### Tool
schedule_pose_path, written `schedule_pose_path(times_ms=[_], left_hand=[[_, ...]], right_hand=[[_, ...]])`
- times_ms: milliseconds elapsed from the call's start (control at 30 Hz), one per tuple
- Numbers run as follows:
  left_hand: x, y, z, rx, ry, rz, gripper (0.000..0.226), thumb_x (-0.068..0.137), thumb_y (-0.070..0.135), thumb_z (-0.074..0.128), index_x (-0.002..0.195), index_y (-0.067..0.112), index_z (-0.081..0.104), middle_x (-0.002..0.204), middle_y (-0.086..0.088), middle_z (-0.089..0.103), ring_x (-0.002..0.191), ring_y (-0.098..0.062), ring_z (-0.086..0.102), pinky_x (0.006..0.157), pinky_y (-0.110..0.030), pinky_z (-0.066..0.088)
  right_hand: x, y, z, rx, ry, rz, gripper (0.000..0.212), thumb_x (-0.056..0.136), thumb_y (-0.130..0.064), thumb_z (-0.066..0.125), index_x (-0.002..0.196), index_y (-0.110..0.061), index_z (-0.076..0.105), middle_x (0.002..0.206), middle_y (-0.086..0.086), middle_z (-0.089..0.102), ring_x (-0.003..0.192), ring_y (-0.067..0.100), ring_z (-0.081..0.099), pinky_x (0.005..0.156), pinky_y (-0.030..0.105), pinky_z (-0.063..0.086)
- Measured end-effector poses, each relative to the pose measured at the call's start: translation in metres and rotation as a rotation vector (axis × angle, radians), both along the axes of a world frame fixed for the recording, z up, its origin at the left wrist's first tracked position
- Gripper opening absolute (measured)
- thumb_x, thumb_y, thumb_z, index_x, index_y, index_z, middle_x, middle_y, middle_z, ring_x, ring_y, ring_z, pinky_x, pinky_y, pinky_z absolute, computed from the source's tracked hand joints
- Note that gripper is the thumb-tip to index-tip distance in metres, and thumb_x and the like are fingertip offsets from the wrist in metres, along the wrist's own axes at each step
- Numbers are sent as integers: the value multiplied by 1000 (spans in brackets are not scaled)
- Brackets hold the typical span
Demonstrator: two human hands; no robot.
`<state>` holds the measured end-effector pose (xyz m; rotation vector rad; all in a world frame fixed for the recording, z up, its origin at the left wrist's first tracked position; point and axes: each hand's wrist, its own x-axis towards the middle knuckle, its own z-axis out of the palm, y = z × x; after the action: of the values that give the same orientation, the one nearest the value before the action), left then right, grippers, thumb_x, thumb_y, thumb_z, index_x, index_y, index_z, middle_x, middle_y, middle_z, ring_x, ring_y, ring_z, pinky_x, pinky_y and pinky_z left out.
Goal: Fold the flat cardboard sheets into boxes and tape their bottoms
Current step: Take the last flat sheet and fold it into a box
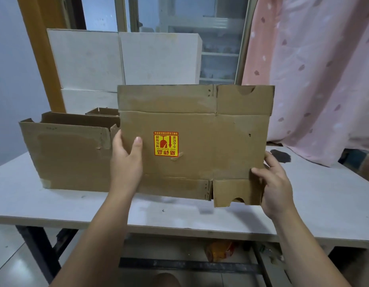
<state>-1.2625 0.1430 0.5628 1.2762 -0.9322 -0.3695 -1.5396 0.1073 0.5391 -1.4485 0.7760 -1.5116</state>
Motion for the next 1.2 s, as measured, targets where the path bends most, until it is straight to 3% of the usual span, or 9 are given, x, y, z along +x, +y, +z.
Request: schedule_pose_path(times_ms=[100, 200, 300, 433, 567, 633, 733, 967, 1200], left_hand=[[-6, 6, -4, -33, 15, -42, 33, 95, 38, 49, 127, 34, 43, 119, 18, 56, 111, -2, 53, 99, -39, 45], [-14, 9, -9, -19, -31, -88, 42, 91, 41, 54, 130, 27, 46, 121, 14, 59, 110, 2, 54, 89, -22, 48], [-20, 14, -16, -29, -50, -58, 40, 92, 41, 52, 129, 28, 49, 112, 20, 59, 99, 14, 54, 71, -5, 44], [-21, 23, -24, -61, 20, 13, 45, 95, 42, 45, 136, 24, 46, 126, 9, 57, 112, -4, 54, 90, -26, 47], [-28, 28, -26, -113, 4, 3, 39, 95, 40, 44, 130, 23, 47, 124, 8, 56, 111, -3, 54, 95, -34, 48], [-32, 30, -22, -149, 6, -53, 33, 92, 45, 44, 121, 29, 46, 129, 5, 53, 114, -5, 53, 98, -36, 46], [-34, 30, -13, -188, 17, -138, 33, 86, 54, 42, 113, 35, 37, 133, -4, 50, 119, -10, 52, 102, -43, 43], [-22, 17, 0, -181, -102, -93, 64, 85, 64, 34, 143, 38, 30, 139, 15, 35, 121, 12, 37, 109, -32, 32], [-19, 18, 5, -292, -155, -219, 57, 86, 53, 42, 136, 26, 41, 129, 12, 54, 121, -8, 49, 103, -34, 43]], right_hand=[[3, 4, 4, -5, 185, 10, 29, 84, -29, 48, 107, -39, 63, 95, -22, 69, 84, -5, 63, 62, 10, 47], [16, 9, 7, 21, 369, 82, 59, 78, -75, 38, 129, -46, 50, 104, -34, 62, 90, -14, 59, 70, 10, 51], [29, 14, 12, -33, 389, 66, 49, 82, -80, 26, 129, -69, 32, 122, -42, 50, 110, -17, 50, 88, 13, 49], [32, 13, 21, 6, 174, 180, 38, 94, -49, 44, 125, -70, 39, 141, -27, 45, 131, 3, 44, 107, 34, 39], [34, 15, 23, 17, 180, 179, 82, 69, -86, 43, 141, -47, 39, 134, -21, 55, 120, 0, 54, 94, 25, 51], [33, 15, 21, -25, 212, 120, 88, 54, -95, 47, 132, -57, 40, 123, -31, 57, 112, -7, 56, 85, 15, 52], [33, 16, 24, -77, 230, 116, 71, 64, -74, 66, 127, -66, 36, 122, -30, 57, 111, -5, 57, 79, 13, 51], [31, 8, 21, -165, 215, 154, 88, 72, -40, 68, 149, -33, 25, 142, -2, 49, 130, 22, 48, 105, 53, 41], [35, 6, 29, -215, 150, 79, 64, 83, -40, 61, 142, -24, 41, 135, -7, 56, 124, 8, 52, 96, 25, 49]])
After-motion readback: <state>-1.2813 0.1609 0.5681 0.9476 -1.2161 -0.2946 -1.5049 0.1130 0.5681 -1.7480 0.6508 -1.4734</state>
